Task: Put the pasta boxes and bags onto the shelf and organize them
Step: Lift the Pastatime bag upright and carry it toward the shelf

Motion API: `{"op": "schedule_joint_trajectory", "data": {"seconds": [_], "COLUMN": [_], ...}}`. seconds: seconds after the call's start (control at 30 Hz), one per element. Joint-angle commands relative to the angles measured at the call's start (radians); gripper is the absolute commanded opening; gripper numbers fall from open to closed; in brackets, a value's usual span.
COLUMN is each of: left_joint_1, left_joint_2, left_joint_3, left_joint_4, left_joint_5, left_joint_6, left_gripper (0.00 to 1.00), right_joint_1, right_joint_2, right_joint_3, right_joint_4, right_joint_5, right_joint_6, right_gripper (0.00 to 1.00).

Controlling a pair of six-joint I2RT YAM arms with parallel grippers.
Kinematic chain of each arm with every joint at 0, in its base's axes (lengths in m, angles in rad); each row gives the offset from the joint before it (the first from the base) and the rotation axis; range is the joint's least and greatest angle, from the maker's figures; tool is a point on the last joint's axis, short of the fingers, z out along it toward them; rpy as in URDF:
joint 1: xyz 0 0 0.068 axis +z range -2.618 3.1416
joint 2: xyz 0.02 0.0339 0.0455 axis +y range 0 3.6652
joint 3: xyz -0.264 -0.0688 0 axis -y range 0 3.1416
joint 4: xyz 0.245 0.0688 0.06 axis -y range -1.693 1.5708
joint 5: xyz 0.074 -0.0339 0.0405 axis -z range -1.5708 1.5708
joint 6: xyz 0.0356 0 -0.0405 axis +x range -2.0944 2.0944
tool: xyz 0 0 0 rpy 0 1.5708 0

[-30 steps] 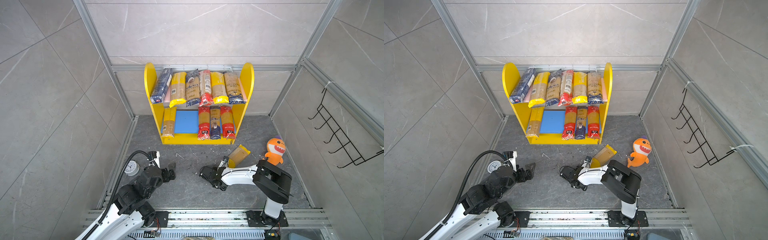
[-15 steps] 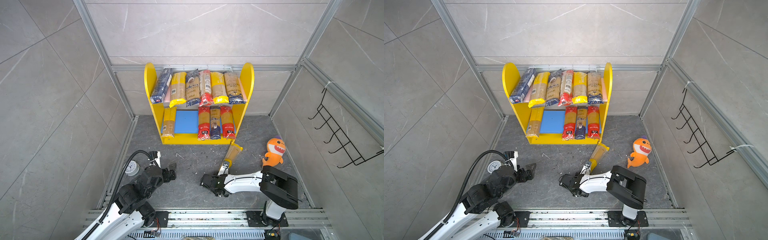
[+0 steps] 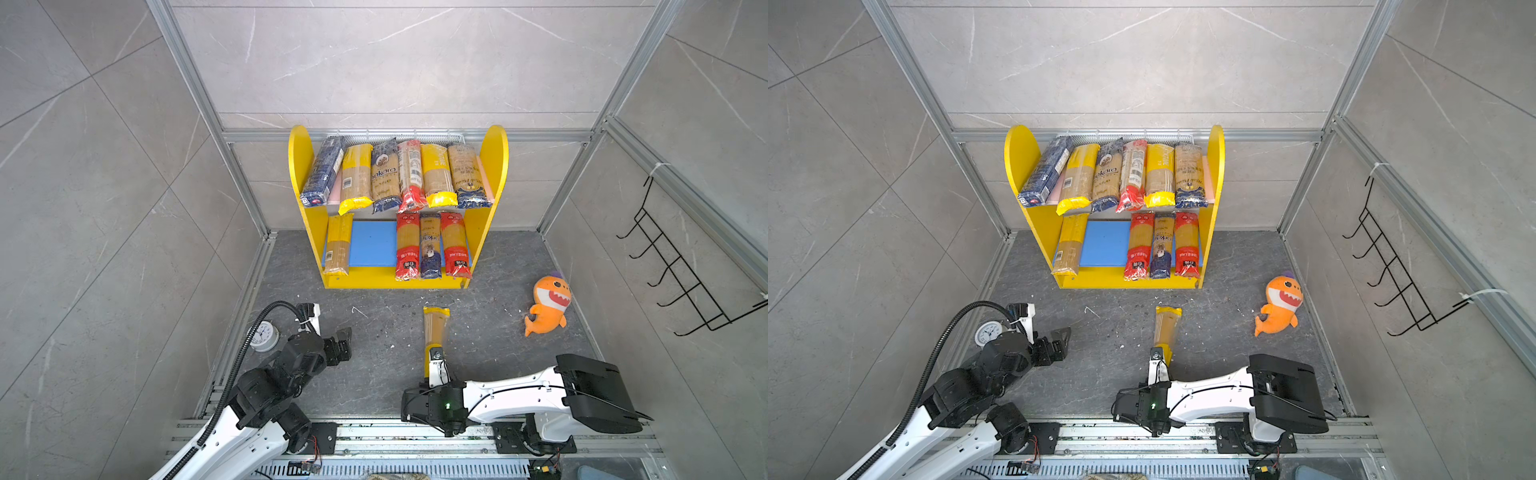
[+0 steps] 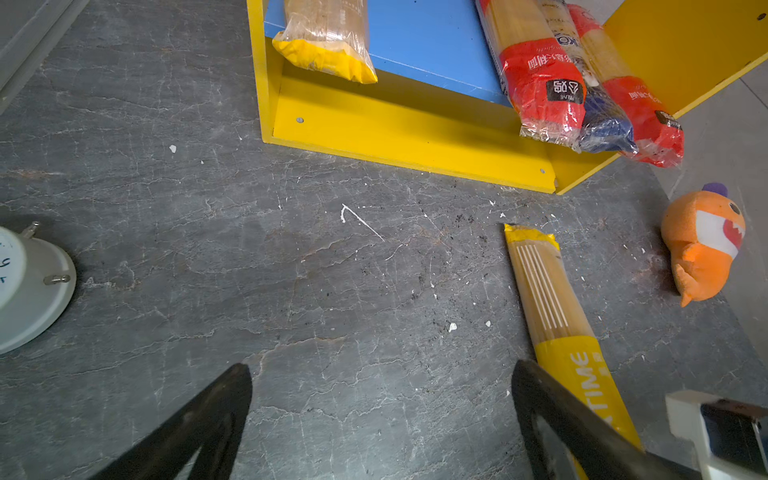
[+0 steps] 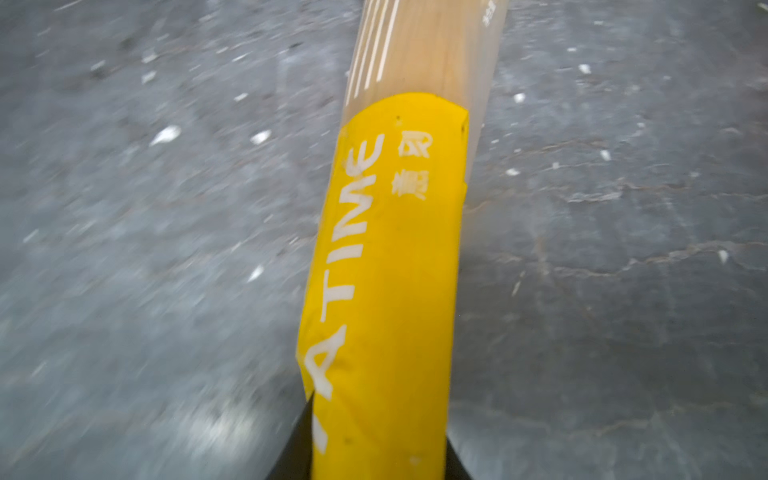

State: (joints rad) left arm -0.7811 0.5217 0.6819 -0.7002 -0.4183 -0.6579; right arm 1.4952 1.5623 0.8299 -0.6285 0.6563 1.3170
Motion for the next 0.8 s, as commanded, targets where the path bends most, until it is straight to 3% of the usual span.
{"op": "schedule_joint_trajectory", "data": {"seconds": [0.0, 0.33, 0.77], "left_joint_1": [-0.004, -0.005, -0.004], "left_joint_2": [-0.023, -0.088, -0.094], "left_joint_3": [0.022, 0.039, 0.06], "left_joint_4": [-0.021, -0.089, -0.105], "left_joint_5": [-0.033, -0.092, -0.129], "left_joint_6": [-0.024, -0.041, -0.03], "left_gripper": [1.0, 1.0, 1.0], "right_joint_1": [0.046, 0.08, 0.054], "right_joint_2": [-0.064, -0.206, -0.237], "right_joint_3": [0.055, 0.08, 0.191], "right_joint_4": [0.01, 0.151, 0.189], "right_joint_5": [0.011, -0.049, -0.042], "right_joint_6": [-0.095, -0.3, -0.458], "right_gripper": [0.0, 0.0, 0.0]}}
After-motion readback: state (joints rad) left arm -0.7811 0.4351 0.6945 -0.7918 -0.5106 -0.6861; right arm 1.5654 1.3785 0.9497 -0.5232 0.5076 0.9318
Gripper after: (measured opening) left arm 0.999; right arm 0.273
